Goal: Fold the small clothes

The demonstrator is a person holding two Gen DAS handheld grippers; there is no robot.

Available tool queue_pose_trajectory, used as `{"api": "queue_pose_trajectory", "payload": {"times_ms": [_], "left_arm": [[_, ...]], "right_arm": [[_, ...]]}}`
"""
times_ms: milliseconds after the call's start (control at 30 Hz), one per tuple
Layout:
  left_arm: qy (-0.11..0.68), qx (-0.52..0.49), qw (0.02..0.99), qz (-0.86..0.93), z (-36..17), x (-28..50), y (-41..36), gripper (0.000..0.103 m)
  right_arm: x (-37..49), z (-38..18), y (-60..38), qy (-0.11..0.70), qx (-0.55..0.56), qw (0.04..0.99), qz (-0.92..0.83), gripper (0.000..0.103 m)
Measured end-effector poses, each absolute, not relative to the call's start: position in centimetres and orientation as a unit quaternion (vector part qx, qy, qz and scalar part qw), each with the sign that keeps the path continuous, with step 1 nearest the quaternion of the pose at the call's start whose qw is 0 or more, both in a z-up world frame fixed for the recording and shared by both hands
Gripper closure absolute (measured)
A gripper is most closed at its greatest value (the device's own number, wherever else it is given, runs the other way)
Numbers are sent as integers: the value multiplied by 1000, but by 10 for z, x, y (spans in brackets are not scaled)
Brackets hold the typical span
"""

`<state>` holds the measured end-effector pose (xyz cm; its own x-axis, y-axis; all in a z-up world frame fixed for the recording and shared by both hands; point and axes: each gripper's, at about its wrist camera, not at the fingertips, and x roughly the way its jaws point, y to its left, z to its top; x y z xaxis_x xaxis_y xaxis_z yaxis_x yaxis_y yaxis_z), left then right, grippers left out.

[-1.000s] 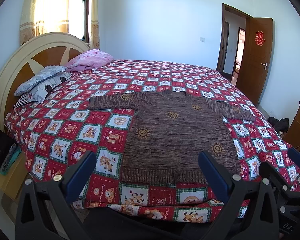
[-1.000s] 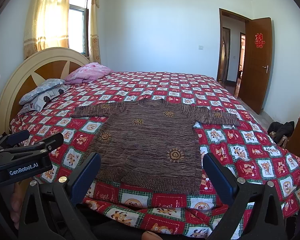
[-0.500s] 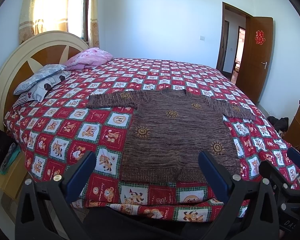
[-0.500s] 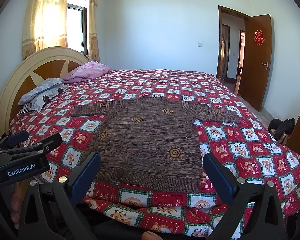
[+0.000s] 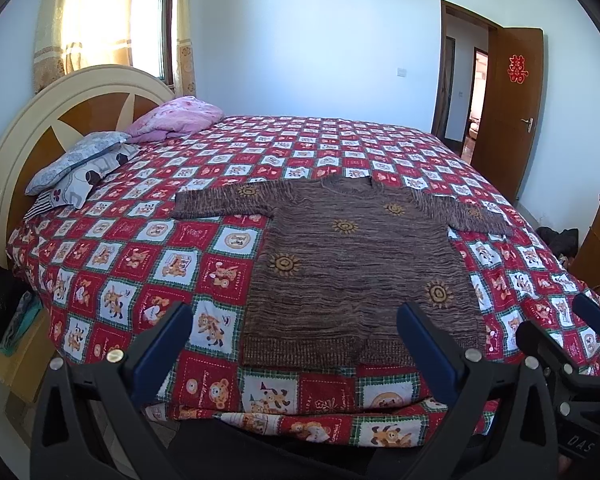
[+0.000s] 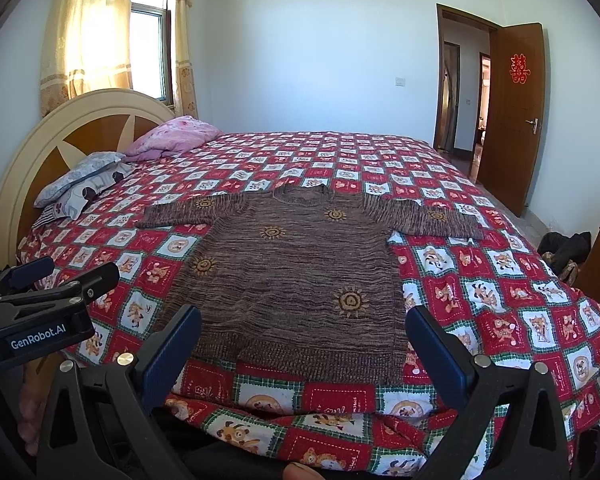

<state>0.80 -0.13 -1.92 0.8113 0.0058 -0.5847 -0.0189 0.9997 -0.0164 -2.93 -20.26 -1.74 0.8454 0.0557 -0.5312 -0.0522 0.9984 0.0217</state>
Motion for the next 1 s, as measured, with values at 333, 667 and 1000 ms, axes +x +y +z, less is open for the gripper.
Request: {"api": "queue_pose_trajectory", "payload": {"times_ms": [333, 667, 1000], "left_arm": [[315, 15, 949, 20, -26, 31, -2, 0], [322, 41, 946, 16, -42, 79, -9, 0], [334, 56, 941, 24, -60, 139, -19, 0]], "right_arm": [[-7, -32, -207, 288, -2, 957, 23, 1], [43, -60, -218, 315, -8, 949, 22, 1], [110, -79, -251, 351, 4, 936, -8, 1]]}}
